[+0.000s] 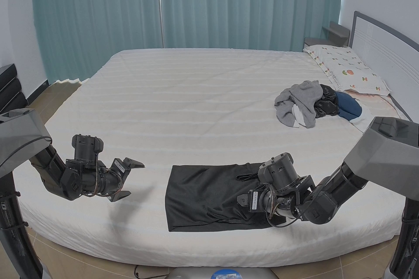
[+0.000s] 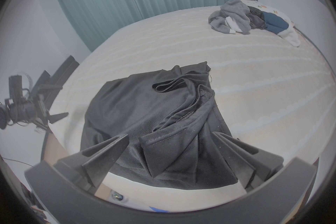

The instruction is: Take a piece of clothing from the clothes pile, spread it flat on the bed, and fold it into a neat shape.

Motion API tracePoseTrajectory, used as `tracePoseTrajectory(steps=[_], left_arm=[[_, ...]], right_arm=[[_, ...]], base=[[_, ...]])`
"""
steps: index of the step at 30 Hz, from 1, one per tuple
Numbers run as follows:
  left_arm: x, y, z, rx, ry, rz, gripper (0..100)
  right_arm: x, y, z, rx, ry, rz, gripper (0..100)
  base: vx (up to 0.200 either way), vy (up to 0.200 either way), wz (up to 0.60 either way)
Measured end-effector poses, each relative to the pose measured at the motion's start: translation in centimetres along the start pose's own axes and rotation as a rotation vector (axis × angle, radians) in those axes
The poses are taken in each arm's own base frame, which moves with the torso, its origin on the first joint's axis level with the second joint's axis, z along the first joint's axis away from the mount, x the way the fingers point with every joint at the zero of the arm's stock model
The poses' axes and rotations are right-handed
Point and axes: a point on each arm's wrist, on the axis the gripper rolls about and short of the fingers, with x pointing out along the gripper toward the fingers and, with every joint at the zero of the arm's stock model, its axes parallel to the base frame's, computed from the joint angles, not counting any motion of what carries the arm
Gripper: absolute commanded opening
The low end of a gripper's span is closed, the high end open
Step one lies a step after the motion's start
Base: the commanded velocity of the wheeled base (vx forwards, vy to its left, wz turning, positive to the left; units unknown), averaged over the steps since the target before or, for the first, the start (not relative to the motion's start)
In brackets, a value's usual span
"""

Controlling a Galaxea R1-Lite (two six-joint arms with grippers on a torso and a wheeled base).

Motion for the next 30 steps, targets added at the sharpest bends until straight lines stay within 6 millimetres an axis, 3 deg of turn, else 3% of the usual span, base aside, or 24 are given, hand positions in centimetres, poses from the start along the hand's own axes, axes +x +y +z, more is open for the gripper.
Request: tracePoseTrajectory(steps=[12, 20, 30], left_arm=[[0.1, 0.1, 0.0, 0.004, 0.001, 0.003, 100], [0.1, 0.1, 0.0, 0.004, 0.001, 0.003, 100], [0.1, 0.1, 0.0, 0.004, 0.001, 0.003, 100]], right_arm=[[0.8, -1.2, -1.3, -0.092, 0.029, -0.092, 100], [0.5, -4.5, -1.9, -0.081, 0.077, -0.169, 100], [-1.8, -9.0, -2.1, 0.009, 0.093, -0.196, 100]], base=[[0.000, 0.000, 0.00], [0.000, 0.000, 0.00], [0.000, 0.000, 0.00]])
